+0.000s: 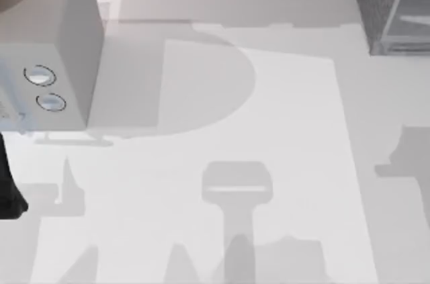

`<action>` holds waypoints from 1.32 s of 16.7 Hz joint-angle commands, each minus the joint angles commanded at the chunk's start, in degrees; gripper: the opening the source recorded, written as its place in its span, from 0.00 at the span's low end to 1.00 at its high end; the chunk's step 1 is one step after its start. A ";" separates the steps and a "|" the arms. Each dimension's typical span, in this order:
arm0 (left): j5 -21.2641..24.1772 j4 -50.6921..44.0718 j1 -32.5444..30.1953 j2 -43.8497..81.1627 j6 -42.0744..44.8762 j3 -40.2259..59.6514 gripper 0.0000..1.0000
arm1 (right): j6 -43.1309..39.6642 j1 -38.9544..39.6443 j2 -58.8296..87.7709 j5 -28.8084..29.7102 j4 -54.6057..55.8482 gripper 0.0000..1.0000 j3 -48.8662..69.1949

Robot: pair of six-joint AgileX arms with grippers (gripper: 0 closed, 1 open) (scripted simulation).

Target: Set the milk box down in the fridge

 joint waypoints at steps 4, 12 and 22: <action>0.00 0.00 0.00 0.00 0.00 0.00 1.00 | -0.28 -6.49 -15.96 -7.17 -5.85 0.00 -10.74; 0.00 0.00 0.00 0.00 0.00 0.00 1.00 | -0.50 -9.40 -22.46 -10.60 -8.49 0.00 -15.75; 0.00 0.00 0.00 0.00 0.00 0.00 1.00 | 0.12 -12.03 -1.21 -13.44 4.65 0.00 -4.98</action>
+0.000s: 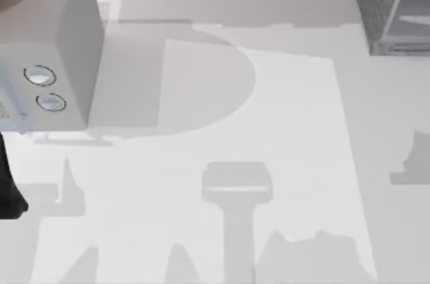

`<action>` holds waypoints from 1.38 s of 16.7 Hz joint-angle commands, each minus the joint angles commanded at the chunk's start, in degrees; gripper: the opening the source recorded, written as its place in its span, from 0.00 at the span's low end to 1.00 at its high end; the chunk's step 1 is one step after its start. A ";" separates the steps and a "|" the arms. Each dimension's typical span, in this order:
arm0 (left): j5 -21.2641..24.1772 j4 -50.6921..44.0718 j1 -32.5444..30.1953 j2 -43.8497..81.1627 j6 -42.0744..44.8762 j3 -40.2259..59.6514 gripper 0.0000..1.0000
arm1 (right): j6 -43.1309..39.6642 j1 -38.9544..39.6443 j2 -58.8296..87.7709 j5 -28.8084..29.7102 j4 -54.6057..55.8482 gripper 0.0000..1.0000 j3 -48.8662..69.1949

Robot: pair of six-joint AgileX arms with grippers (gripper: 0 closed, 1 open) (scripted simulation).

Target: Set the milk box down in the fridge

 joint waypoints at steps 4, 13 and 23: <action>0.00 0.00 0.00 0.00 0.00 0.00 1.00 | 0.14 -3.06 21.57 -2.37 12.03 0.00 9.78; 0.00 0.00 0.00 0.00 0.00 0.00 1.00 | 0.22 -10.20 75.47 -8.20 40.54 0.00 32.93; 0.00 0.00 0.00 0.00 0.00 0.00 1.00 | 0.23 -13.35 103.34 -11.81 55.59 0.00 45.18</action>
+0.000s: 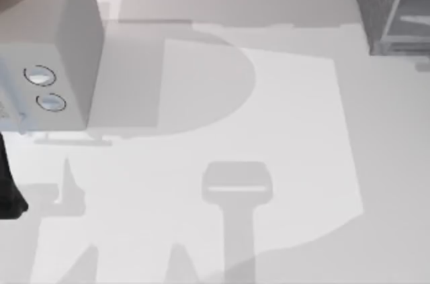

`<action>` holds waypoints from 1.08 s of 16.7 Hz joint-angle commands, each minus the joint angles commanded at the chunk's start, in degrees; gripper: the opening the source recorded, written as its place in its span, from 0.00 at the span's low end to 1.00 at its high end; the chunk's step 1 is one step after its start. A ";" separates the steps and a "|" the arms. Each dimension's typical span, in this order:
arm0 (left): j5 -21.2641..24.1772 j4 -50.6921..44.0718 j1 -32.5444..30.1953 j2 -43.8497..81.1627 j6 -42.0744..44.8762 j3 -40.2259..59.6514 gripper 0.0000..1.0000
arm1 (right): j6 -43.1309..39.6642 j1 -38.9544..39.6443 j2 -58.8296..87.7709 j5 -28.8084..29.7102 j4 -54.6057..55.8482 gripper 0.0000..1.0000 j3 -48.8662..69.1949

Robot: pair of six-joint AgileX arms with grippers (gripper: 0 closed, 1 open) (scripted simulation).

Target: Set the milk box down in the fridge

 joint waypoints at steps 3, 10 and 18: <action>0.00 0.00 0.00 0.00 0.00 0.00 1.00 | 0.00 0.00 0.00 0.00 0.00 0.00 0.00; 0.00 0.00 0.00 0.00 0.00 0.00 1.00 | -0.19 1.39 5.56 1.05 -6.61 0.00 9.59; 0.00 0.00 0.00 0.00 0.00 0.00 1.00 | -0.03 3.24 14.17 3.26 -20.45 0.00 35.01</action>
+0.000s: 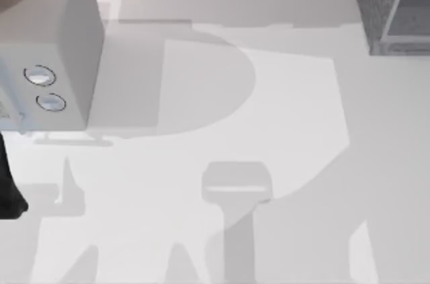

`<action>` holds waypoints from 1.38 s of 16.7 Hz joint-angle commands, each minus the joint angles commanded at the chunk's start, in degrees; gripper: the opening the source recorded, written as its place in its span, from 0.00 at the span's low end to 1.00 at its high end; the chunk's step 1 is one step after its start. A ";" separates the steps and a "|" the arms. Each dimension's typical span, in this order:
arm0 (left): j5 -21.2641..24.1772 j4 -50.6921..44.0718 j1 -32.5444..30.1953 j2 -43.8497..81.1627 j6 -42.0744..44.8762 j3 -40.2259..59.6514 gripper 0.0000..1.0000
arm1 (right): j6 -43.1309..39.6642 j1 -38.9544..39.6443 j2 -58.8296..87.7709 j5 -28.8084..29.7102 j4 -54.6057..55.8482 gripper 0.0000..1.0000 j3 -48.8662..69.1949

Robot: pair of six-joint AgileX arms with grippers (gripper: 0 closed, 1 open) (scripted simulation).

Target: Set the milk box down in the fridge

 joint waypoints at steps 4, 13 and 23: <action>0.00 0.00 0.00 0.00 0.00 0.00 1.00 | -0.03 0.31 0.87 0.21 -1.03 0.00 1.07; 0.00 0.00 0.00 0.00 0.00 0.00 1.00 | -0.03 0.31 0.87 0.21 -1.03 0.60 1.07; 0.00 0.00 0.00 0.00 0.00 0.00 1.00 | -0.03 0.31 0.87 0.21 -1.03 1.00 1.07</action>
